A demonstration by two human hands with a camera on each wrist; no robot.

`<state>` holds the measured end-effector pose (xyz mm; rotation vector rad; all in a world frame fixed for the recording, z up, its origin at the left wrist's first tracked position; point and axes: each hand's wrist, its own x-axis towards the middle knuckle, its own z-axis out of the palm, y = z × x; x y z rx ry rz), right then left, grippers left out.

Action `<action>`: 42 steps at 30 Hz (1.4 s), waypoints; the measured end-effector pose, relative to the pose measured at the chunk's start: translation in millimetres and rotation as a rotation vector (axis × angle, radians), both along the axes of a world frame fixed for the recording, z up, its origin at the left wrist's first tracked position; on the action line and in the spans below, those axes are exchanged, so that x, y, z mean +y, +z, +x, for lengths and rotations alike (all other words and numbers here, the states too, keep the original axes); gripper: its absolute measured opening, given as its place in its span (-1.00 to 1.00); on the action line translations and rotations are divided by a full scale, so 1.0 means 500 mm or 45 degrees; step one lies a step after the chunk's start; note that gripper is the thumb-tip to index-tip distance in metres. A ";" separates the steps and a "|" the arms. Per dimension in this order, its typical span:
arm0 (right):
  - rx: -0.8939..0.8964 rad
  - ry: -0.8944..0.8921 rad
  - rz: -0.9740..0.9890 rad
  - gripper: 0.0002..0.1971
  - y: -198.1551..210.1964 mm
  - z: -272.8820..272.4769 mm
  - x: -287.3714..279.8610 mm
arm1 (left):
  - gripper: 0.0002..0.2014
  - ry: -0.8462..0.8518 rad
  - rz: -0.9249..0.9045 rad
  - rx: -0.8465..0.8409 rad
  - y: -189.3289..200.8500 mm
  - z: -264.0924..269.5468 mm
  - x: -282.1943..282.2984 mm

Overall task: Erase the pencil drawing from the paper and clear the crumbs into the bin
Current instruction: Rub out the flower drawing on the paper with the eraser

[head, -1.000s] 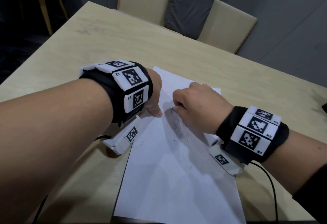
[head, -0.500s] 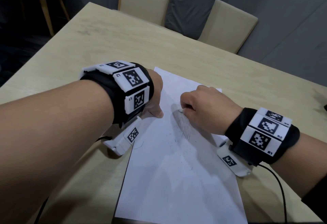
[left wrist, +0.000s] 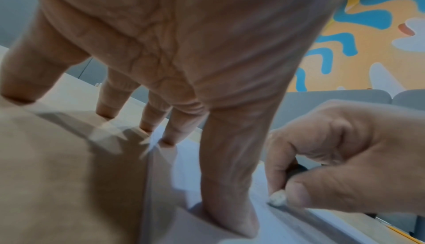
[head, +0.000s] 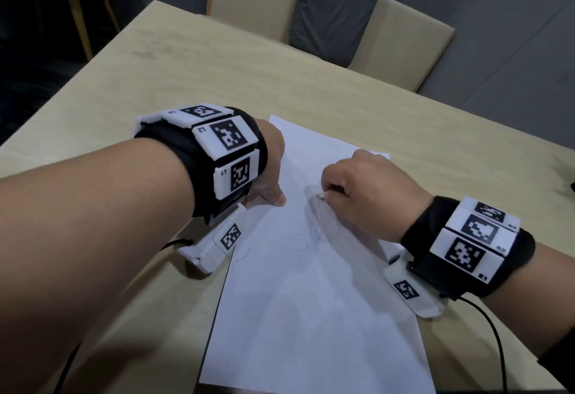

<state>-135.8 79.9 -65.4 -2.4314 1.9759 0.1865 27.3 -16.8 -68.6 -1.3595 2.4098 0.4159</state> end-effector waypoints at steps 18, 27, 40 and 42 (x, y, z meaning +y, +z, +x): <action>0.032 0.067 -0.035 -0.84 0.008 0.010 -0.029 | -0.42 -0.021 -0.021 0.023 0.002 0.001 0.001; 0.004 0.068 0.019 -0.84 0.008 0.017 -0.036 | -0.43 -0.028 -0.051 -0.022 0.010 -0.001 0.011; 0.133 -0.031 -0.013 -0.82 0.001 0.000 -0.041 | -0.37 -0.027 -0.057 -0.055 0.017 0.000 0.018; 0.093 -0.082 0.052 -0.83 0.002 -0.014 -0.034 | -0.35 -0.033 -0.061 -0.053 0.018 0.001 0.019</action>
